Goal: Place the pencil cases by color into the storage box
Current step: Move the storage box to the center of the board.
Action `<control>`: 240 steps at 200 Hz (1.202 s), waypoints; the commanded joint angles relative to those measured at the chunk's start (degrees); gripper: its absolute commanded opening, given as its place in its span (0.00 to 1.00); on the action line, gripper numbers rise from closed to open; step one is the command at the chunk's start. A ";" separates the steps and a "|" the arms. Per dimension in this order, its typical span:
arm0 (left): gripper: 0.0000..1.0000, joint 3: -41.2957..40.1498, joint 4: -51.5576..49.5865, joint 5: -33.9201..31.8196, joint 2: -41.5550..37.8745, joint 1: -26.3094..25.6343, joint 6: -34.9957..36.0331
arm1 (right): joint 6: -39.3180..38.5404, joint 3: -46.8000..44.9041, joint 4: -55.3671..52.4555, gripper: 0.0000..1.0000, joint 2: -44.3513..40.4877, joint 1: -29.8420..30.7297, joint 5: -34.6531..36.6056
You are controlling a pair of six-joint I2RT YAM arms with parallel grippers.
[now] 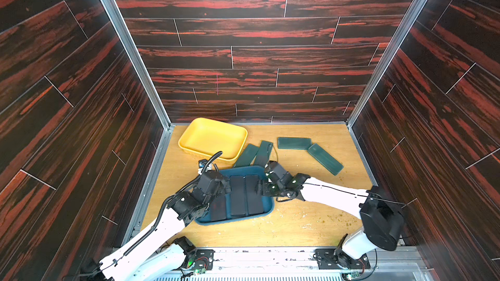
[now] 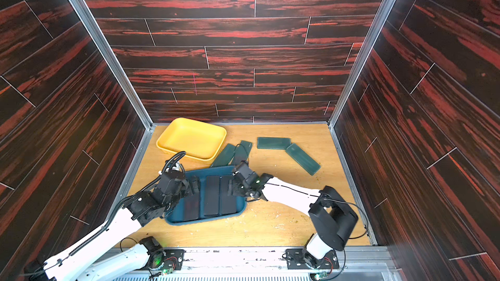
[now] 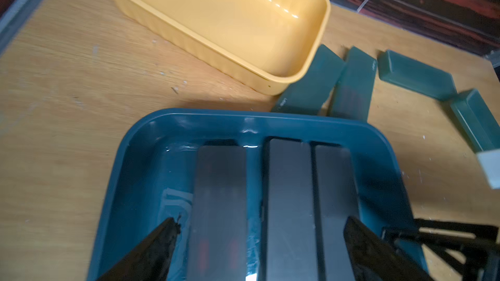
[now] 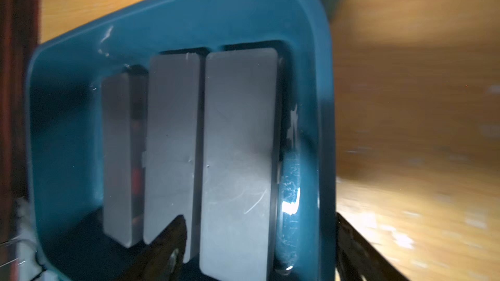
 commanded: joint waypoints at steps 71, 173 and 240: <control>0.97 4.94 -1.59 0.64 6.25 4.30 3.11 | -1.63 -1.61 6.94 0.84 -4.24 -1.90 -4.16; 0.97 30.12 1.72 12.32 39.49 8.28 23.37 | -8.44 -7.68 4.30 0.84 -17.27 -14.27 -3.51; 0.97 41.34 1.25 16.12 55.01 12.15 30.85 | -10.33 -9.98 4.65 0.84 -19.95 -14.47 -4.42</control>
